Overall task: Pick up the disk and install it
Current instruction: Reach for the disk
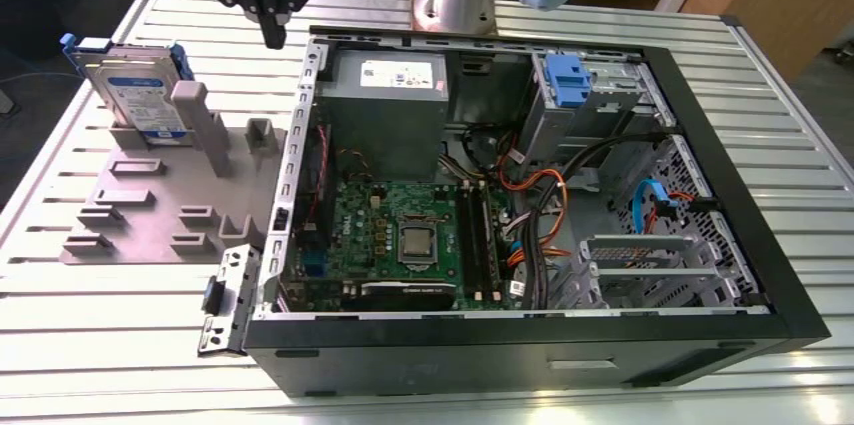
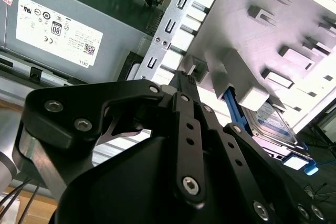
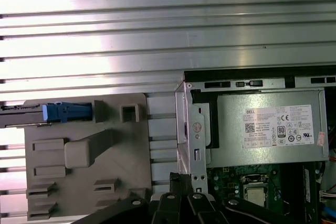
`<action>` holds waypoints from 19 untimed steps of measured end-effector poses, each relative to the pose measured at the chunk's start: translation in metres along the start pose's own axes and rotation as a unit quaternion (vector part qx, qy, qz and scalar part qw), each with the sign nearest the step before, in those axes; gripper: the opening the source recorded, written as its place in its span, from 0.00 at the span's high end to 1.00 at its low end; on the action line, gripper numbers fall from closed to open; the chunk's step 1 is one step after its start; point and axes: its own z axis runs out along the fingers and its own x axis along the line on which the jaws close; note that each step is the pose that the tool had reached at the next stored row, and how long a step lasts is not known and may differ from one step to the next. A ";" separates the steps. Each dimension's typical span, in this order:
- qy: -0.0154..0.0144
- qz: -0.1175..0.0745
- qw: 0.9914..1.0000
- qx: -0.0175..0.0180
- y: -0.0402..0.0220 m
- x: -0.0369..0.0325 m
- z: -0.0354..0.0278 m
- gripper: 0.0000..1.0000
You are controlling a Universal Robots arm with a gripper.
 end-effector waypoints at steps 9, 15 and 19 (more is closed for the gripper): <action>0.000 0.000 1.000 0.000 -0.0002 0.0024 0.0000 0.89; 0.000 0.000 1.000 0.000 -0.0003 0.0041 0.0000 0.89; 0.000 0.000 1.000 0.000 -0.0004 0.0054 0.0000 0.89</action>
